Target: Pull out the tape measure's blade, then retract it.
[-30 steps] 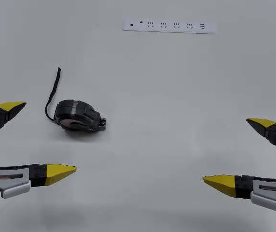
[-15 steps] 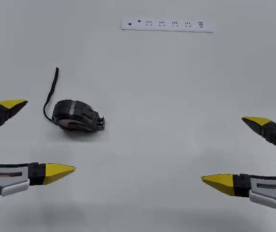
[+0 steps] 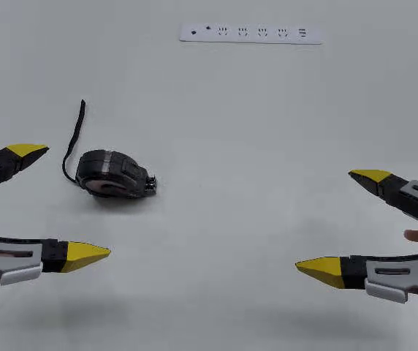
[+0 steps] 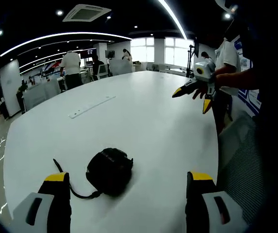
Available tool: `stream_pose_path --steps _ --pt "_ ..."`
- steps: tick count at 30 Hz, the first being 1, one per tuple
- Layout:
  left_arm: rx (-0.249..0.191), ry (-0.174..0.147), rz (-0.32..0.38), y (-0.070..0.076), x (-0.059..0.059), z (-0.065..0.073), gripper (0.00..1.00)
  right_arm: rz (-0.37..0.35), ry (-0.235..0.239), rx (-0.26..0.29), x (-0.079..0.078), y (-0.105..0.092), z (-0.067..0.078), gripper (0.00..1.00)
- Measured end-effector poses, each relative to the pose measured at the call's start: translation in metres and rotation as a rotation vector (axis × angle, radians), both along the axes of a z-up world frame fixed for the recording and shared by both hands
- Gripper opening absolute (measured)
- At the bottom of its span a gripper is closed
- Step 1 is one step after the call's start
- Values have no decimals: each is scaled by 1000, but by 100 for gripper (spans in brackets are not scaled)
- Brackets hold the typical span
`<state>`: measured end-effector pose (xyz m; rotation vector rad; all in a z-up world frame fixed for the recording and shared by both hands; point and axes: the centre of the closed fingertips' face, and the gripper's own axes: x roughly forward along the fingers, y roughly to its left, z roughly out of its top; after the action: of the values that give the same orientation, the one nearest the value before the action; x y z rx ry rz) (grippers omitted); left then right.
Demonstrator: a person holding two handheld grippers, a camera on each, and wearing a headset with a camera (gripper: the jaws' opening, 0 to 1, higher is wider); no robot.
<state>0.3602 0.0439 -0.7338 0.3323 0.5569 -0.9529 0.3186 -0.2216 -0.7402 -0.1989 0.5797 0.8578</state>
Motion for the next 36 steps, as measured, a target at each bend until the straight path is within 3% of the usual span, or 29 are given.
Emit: stream_pose_path --steps 19,36 --pt "86 33 -115 -3 16 -17 90 110 -21 -17 19 25 -9 87" --pt "173 70 -233 -4 30 -36 75 207 -35 -5 36 55 -14 78"
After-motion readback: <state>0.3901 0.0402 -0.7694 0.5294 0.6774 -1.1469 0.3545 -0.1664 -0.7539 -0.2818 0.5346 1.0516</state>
